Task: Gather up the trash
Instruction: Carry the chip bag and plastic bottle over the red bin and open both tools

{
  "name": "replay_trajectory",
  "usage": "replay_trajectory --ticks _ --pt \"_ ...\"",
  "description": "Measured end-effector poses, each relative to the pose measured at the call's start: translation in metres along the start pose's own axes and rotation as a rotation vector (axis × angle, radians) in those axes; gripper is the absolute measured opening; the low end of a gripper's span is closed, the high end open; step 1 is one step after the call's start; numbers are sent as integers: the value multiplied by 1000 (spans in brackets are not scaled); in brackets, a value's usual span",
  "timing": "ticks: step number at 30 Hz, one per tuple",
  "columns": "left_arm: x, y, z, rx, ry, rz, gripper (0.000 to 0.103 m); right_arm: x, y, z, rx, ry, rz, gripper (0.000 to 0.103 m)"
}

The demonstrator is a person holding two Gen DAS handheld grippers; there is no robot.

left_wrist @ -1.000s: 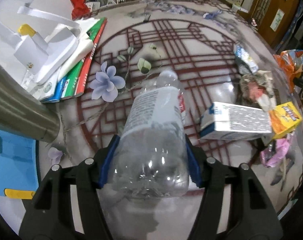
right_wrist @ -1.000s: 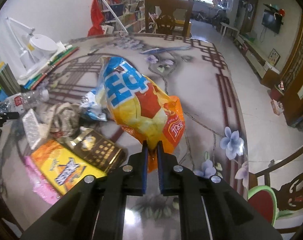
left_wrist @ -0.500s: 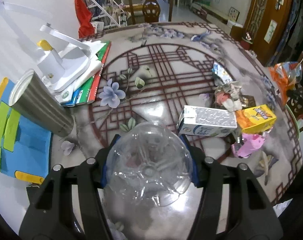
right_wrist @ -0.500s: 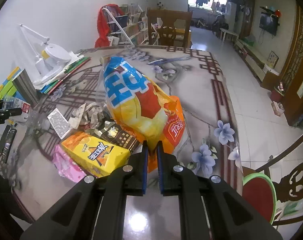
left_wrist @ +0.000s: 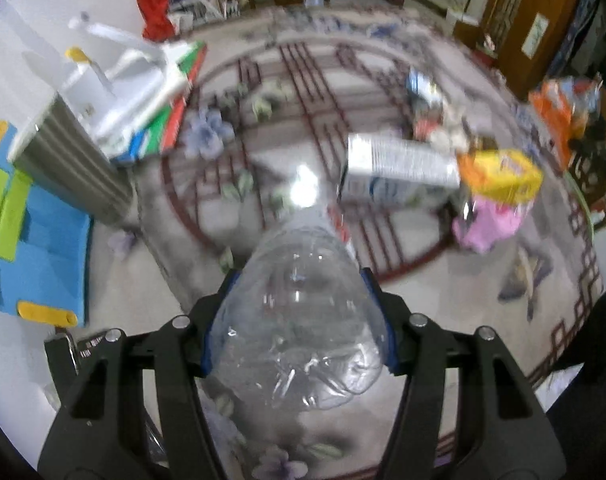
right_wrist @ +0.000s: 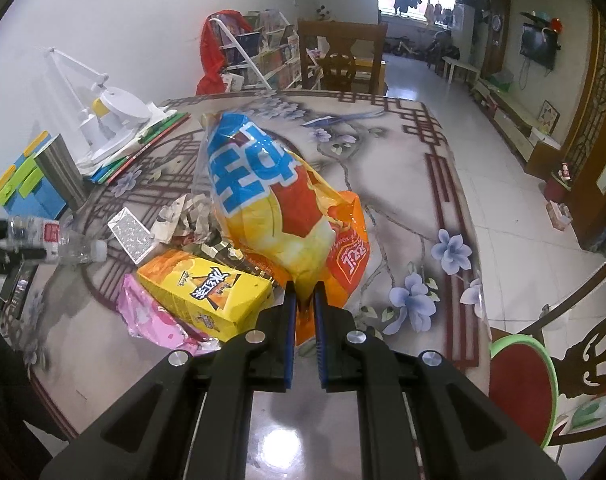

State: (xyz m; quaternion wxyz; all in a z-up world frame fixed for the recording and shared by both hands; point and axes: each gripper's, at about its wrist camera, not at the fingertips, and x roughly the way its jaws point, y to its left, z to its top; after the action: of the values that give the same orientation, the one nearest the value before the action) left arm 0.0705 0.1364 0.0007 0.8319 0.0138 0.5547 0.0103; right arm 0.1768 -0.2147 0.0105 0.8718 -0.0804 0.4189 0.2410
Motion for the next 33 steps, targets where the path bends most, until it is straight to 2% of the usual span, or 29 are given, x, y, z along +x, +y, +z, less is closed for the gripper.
replay_trajectory --ticks 5,6,7,8,9,11,14,15,17,18,19,26,33 --pt "43 2 -20 -41 123 -28 59 6 2 -1 2 9 8 8" --pt "52 2 -21 -49 154 -35 64 7 2 -1 1 11 9 8" --pt "57 1 -22 -53 168 -41 78 7 2 -2 -1 11 8 8" --pt "60 1 -21 -56 171 -45 82 7 1 -2 -2 11 7 8" --pt "61 0 -20 -56 171 -44 83 7 1 -1 0 11 7 8" --pt "67 -1 -15 -46 178 -31 92 8 1 -2 5 13 7 8" --pt "80 -1 -9 -47 203 -30 92 12 -2 -3 13 15 9 8" --pt "85 -2 -9 -49 218 -40 90 12 -3 -3 16 16 10 8" --pt "89 -7 -9 -30 219 -34 75 13 -5 -3 20 16 12 8" --pt "85 -10 -7 -19 202 -37 67 14 -5 -4 19 16 11 8" --pt "82 -11 -5 -20 194 -35 52 14 -6 -4 17 17 10 8" --pt "51 -23 5 -17 107 -10 51 7 -13 -3 27 3 11 8" --pt "4 -48 27 21 0 -11 51 -20 -19 -1 28 -37 3 8"
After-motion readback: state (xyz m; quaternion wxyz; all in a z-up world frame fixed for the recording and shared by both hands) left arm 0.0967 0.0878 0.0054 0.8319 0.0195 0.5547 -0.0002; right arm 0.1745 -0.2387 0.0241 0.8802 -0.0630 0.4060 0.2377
